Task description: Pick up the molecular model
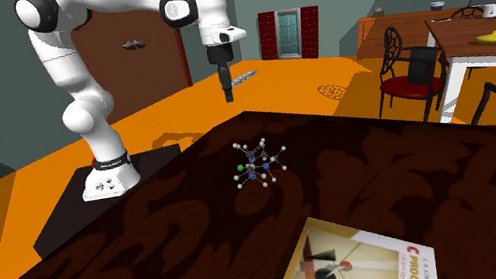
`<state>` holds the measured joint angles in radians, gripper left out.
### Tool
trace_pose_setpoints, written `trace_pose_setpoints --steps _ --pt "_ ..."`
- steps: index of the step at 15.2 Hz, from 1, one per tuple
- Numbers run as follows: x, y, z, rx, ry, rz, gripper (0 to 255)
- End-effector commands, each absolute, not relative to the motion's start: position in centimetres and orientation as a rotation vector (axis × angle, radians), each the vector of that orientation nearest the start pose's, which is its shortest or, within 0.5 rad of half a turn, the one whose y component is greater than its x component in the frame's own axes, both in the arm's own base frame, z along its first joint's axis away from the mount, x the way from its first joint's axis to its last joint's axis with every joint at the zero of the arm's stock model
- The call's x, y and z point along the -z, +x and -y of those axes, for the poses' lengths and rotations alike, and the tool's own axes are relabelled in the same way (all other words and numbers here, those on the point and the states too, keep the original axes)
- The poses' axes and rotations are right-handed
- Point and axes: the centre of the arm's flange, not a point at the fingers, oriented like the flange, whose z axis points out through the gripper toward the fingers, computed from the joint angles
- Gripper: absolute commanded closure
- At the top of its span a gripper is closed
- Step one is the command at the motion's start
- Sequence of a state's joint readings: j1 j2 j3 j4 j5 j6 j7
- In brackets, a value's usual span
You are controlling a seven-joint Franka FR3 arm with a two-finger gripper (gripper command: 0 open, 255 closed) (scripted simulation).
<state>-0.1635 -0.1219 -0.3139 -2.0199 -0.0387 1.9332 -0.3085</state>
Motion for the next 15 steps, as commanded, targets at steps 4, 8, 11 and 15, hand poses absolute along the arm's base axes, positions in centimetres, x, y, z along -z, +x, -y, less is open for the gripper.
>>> trace_pose_setpoints --steps 4,8,11,15 --pt "-47.6 48.8 30.3 -0.005 -3.152 -0.268 0" --pt "-45.4 50.6 34.8 -0.045 -3.159 -0.29 0" --pt "-43.7 51.9 38.2 -0.074 -3.164 -0.306 0" --pt "-42.0 52.3 39.4 -0.085 -3.166 -0.313 0"
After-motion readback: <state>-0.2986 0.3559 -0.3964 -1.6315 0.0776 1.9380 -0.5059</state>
